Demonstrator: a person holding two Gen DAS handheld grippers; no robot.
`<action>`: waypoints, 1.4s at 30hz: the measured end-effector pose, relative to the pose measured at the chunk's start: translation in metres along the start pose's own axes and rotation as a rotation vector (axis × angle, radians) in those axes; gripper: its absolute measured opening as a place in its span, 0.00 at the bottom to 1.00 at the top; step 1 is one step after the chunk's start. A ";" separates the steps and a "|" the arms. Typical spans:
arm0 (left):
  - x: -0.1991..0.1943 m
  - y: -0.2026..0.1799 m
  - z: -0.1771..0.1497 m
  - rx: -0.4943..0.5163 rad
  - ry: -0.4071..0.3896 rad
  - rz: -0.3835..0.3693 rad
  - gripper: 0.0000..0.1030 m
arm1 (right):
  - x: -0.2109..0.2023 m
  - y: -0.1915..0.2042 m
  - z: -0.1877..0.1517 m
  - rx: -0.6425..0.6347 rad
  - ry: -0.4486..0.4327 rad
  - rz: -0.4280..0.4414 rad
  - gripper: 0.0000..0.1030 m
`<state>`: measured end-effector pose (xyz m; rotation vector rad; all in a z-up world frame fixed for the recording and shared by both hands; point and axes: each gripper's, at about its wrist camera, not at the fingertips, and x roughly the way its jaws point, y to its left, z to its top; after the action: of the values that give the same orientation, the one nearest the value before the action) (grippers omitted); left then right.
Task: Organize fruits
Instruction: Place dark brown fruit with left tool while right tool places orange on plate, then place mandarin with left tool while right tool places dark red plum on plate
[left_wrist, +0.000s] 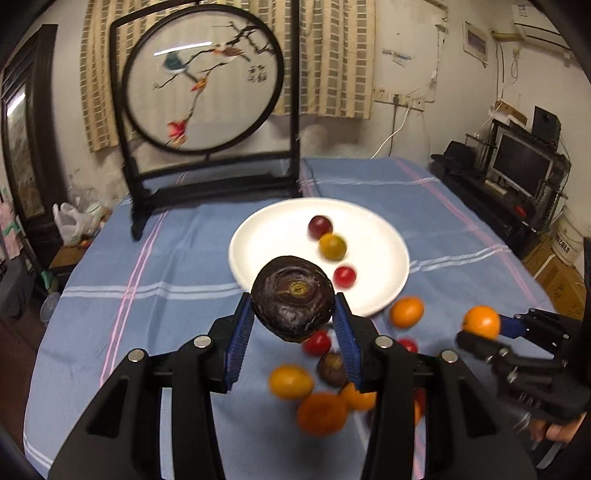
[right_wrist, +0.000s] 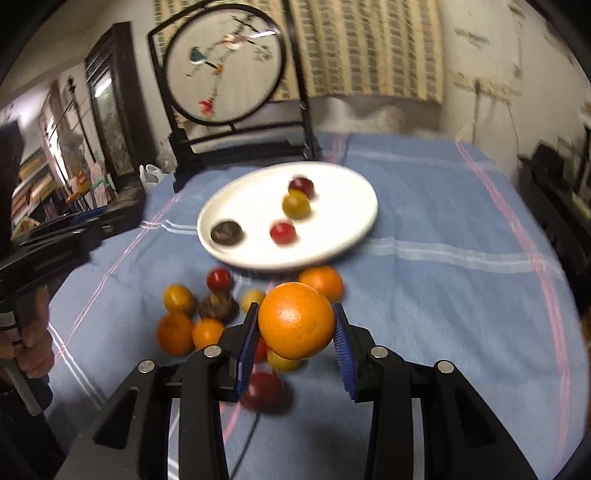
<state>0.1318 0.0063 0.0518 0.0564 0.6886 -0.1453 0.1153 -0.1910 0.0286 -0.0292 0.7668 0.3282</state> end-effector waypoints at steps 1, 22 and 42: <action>0.008 -0.002 0.007 -0.003 0.001 0.004 0.42 | 0.002 0.003 0.006 -0.015 -0.006 -0.001 0.38; 0.123 0.003 0.030 -0.113 0.158 -0.006 0.60 | 0.112 0.001 0.050 -0.008 0.104 -0.010 0.53; 0.019 0.031 -0.067 -0.094 0.097 0.033 0.85 | -0.007 0.004 -0.047 -0.106 0.124 -0.008 0.53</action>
<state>0.1096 0.0418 -0.0117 -0.0148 0.7896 -0.0785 0.0771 -0.1965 -0.0003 -0.1536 0.8717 0.3615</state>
